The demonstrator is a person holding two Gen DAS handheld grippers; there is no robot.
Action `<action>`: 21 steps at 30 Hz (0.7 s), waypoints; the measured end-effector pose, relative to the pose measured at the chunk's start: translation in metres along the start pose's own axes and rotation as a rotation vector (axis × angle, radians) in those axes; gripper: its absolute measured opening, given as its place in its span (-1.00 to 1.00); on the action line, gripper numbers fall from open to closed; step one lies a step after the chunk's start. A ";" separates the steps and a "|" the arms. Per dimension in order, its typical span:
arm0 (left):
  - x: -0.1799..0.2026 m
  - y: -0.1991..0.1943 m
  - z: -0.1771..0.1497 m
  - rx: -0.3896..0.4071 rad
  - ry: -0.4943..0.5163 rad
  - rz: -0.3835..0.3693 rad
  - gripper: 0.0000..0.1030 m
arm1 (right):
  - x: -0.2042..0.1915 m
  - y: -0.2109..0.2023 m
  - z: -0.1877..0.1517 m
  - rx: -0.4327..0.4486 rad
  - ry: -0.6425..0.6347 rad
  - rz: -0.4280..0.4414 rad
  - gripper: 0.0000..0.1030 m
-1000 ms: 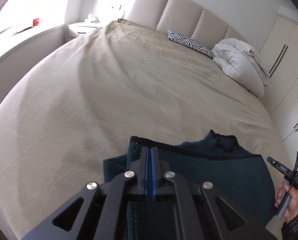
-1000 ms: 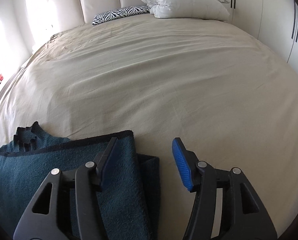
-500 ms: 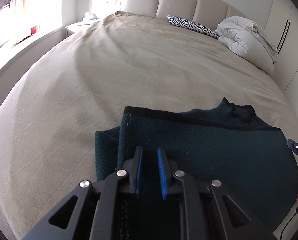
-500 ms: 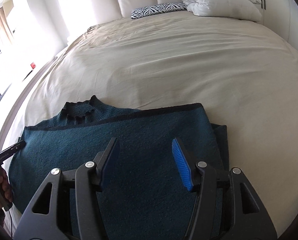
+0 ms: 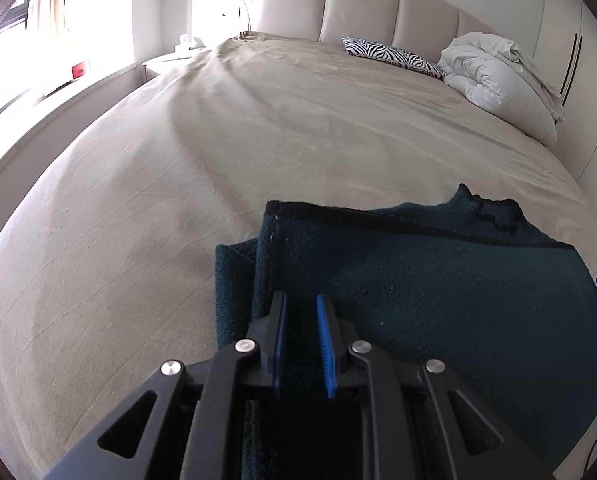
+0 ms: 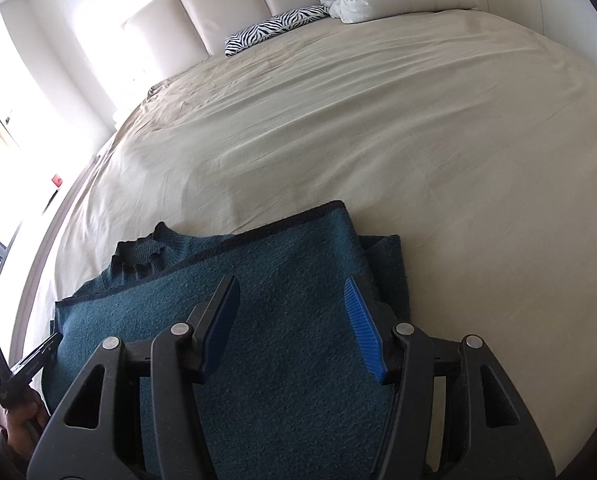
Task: Fold small clothes
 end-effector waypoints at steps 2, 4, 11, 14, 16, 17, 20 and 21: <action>-0.003 -0.002 0.002 -0.003 -0.036 -0.008 -0.66 | -0.013 0.002 -0.004 -0.020 -0.019 0.038 0.04; -0.002 -0.009 0.004 -0.005 -0.050 -0.004 -0.66 | -0.020 0.008 -0.012 -0.050 -0.046 0.037 0.04; 0.033 -0.042 0.002 0.010 -0.081 -0.104 -0.30 | -0.042 -0.004 -0.029 -0.068 0.013 0.105 0.04; 0.051 -0.048 -0.005 0.001 -0.079 -0.132 0.02 | -0.090 -0.013 -0.054 -0.124 0.020 0.264 0.04; 0.056 -0.047 -0.016 -0.028 -0.074 -0.143 0.02 | -0.118 -0.016 -0.078 -0.180 0.034 0.355 0.04; 0.055 -0.047 -0.021 -0.039 -0.072 -0.135 0.02 | -0.128 -0.015 -0.090 -0.209 0.045 0.386 0.04; 0.042 -0.051 -0.033 -0.049 -0.092 -0.135 0.02 | -0.136 -0.014 -0.114 -0.236 0.065 0.413 0.04; 0.038 -0.053 -0.035 -0.048 -0.100 -0.140 0.02 | -0.132 -0.017 -0.115 -0.227 0.083 0.420 0.04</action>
Point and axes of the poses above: each gripper's, at about its wrist camera, not at the fingertips, and y roughly the way its jaws point, x to its right, z to its top, the point moved 6 cm from there along y, roughly the way its jaws point, and after that the axes turned 12 degrees about x, right-handed, at the moved point
